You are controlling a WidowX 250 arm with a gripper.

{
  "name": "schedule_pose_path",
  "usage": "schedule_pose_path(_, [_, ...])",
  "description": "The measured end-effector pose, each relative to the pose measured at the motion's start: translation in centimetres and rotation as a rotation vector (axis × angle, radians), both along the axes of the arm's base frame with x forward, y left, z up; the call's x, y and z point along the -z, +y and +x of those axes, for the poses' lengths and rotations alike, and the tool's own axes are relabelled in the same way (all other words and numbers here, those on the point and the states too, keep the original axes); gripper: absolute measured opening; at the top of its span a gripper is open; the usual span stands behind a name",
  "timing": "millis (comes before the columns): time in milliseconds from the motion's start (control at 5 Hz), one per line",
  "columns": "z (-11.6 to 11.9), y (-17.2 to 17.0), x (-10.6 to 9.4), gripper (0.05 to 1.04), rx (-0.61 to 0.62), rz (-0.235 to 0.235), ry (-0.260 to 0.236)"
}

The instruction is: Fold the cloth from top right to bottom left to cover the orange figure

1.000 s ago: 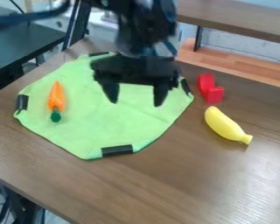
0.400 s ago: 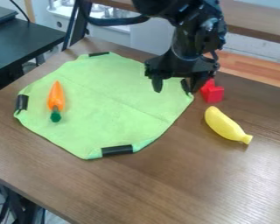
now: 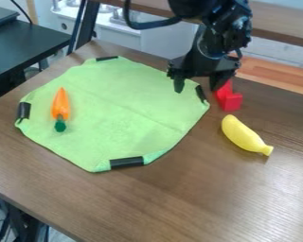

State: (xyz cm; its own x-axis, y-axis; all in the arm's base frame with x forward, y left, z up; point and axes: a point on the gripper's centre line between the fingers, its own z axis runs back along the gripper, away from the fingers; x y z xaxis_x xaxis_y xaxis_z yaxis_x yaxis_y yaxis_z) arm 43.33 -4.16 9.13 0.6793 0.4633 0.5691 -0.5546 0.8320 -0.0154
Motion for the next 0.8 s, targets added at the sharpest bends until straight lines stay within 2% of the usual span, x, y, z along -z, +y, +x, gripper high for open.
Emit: schedule_pose_path(800, [5.2,0.4,4.1,1.001,-0.074,0.064,0.059])
